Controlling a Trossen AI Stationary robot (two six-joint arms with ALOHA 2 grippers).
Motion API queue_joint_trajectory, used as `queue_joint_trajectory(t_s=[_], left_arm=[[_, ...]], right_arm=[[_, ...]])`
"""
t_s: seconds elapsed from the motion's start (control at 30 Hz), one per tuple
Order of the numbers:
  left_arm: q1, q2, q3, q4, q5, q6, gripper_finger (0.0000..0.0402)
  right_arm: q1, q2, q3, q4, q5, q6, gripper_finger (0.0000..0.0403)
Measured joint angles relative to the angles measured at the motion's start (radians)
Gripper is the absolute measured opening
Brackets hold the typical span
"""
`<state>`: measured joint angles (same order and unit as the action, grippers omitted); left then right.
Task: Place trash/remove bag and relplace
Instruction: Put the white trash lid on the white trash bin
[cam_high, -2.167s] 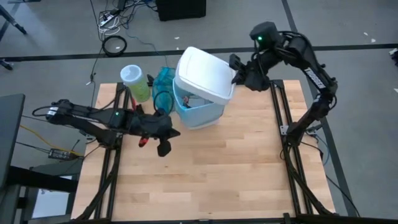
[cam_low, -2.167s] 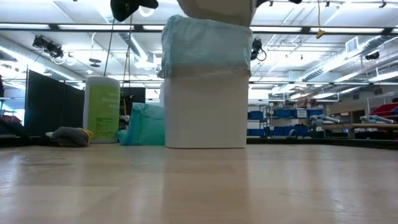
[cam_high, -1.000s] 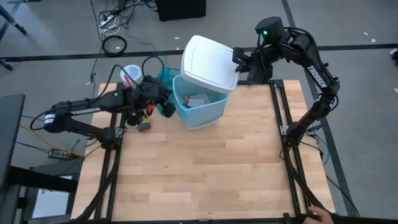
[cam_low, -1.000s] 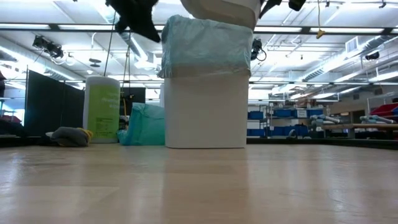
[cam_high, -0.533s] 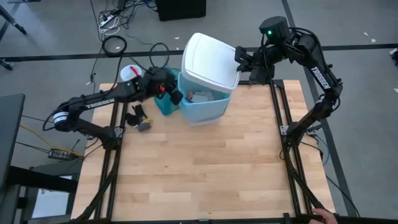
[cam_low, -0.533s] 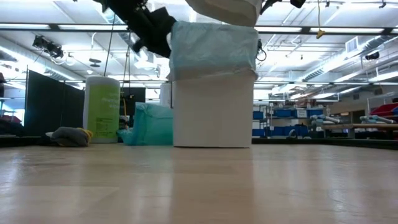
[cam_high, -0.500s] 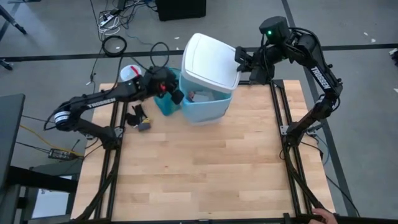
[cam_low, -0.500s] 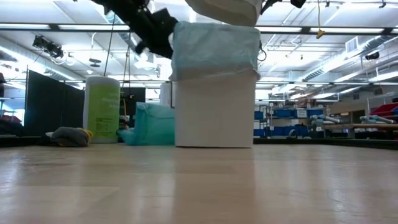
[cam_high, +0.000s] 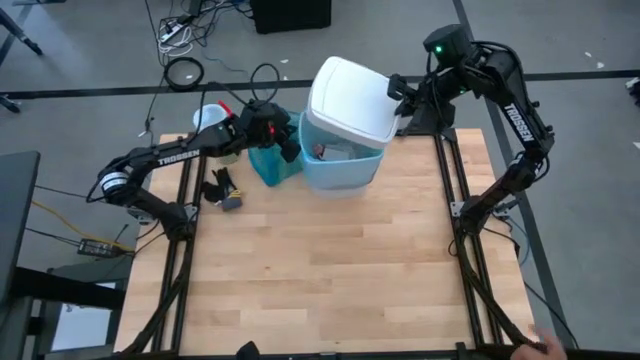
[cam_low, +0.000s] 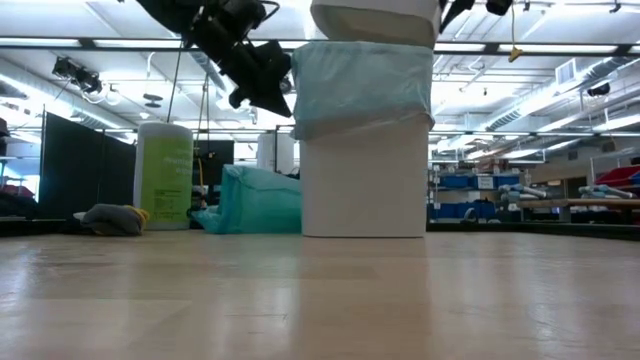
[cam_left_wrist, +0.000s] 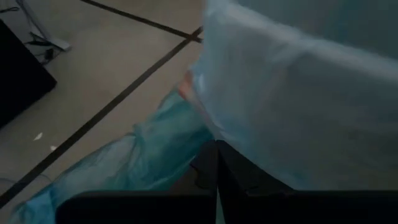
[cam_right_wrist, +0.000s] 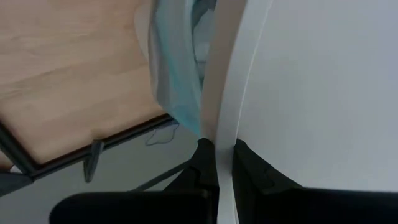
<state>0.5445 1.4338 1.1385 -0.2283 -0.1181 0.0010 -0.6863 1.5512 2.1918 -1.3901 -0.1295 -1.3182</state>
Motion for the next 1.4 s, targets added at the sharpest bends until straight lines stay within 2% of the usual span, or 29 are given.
queue_joint_trajectory(t_s=[0.1, 0.3, 0.37, 0.53, 0.7, 0.77, 0.9, 1.1, 1.23, 1.4], left_arm=[[0.009, -0.003, 0.005, -0.015, 0.009, 0.000, 0.0008], [0.012, -0.009, 0.056, -0.051, 0.118, -0.005, 0.0008], [0.012, -0.009, 0.087, -0.090, 0.171, -0.012, 0.0008], [0.010, -0.009, 0.187, -0.205, 0.309, -0.032, 0.0008], [0.009, -0.010, 0.301, -0.354, 0.381, -0.024, 0.0008], [0.009, -0.010, 0.341, -0.430, 0.395, 0.031, 0.0008], [0.014, -0.010, 0.392, -0.555, 0.355, 0.146, 0.0008], [0.045, -0.013, 0.410, -0.679, 0.174, 0.153, 0.0008], [0.064, -0.011, 0.410, -0.664, 0.114, 0.210, 0.0008], [0.121, 0.020, 0.410, -0.577, 0.110, 0.259, 0.0008]], right_arm=[[-0.021, -0.007, 0.000, -0.001, 0.008, -0.012, 0.0017], [-0.015, -0.023, 0.000, -0.029, 0.079, -0.125, 0.0017], [-0.014, -0.027, 0.000, -0.031, 0.055, -0.138, 0.0017], [-0.017, -0.043, 0.000, -0.049, -0.085, -0.236, 0.0017], [-0.018, -0.032, -0.001, -0.067, -0.123, -0.265, 0.0017], [-0.014, -0.033, -0.019, -0.067, -0.132, -0.264, 0.0017], [-0.003, -0.032, -0.043, -0.070, -0.124, -0.247, 0.0017], [0.017, -0.032, -0.056, -0.060, -0.117, -0.263, 0.0017], [0.027, -0.032, -0.056, -0.034, -0.116, -0.320, 0.0017], [0.031, -0.032, -0.056, -0.028, -0.106, -0.334, 0.0017]])
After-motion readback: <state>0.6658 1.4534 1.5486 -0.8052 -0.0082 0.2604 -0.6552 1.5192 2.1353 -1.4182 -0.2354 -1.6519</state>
